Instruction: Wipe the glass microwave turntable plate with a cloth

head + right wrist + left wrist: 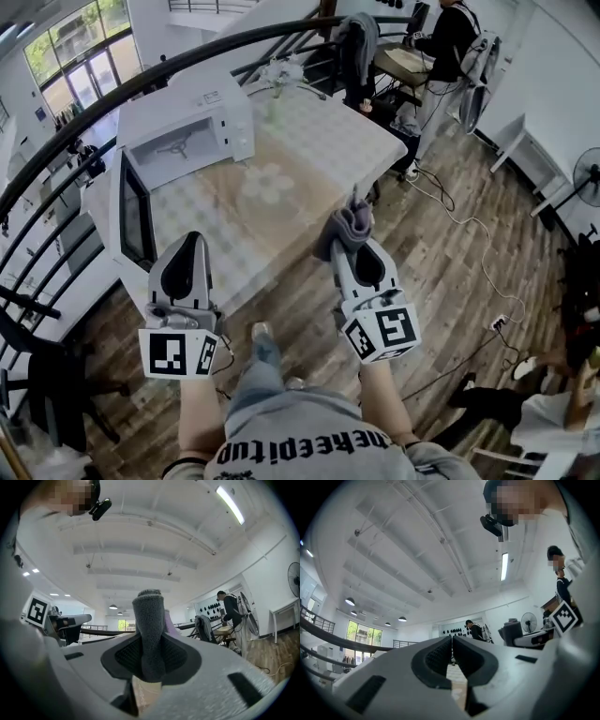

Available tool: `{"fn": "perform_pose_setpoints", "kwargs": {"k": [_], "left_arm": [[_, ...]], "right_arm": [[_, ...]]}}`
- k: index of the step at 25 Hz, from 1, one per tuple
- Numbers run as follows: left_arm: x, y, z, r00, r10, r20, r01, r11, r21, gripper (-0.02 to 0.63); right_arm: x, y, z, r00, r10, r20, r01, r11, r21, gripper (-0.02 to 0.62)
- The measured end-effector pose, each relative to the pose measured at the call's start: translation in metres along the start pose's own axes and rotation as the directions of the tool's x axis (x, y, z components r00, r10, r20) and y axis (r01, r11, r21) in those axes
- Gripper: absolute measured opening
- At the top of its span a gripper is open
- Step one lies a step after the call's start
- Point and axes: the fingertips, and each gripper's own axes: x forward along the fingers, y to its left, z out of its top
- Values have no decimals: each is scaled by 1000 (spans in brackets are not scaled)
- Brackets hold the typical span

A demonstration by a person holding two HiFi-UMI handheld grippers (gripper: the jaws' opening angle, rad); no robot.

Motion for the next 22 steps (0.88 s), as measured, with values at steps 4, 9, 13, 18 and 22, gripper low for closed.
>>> {"fn": "perform_pose_setpoints", "kwargs": {"k": [4, 9, 13, 18, 22], "left_arm": [[42, 17, -14, 1000, -25, 8, 25, 1000, -10, 11], [95, 45, -26, 999, -49, 18, 50, 999, -13, 11], [131, 69, -37, 998, -64, 20, 64, 998, -20, 11], [160, 94, -53, 996, -86, 15, 86, 996, -33, 11], [171, 108, -64, 995, -98, 17, 99, 994, -50, 11]], "right_arm": [[43, -12, -4, 1000, -3, -7, 3, 1000, -8, 100], [100, -19, -2, 1000, 12, 19, -12, 1000, 4, 100], [142, -22, -4, 999, 9, 32, -9, 1000, 20, 100], [181, -16, -16, 999, 26, 20, -25, 999, -20, 100], [202, -1, -30, 998, 67, -7, -68, 995, -75, 97]]}}
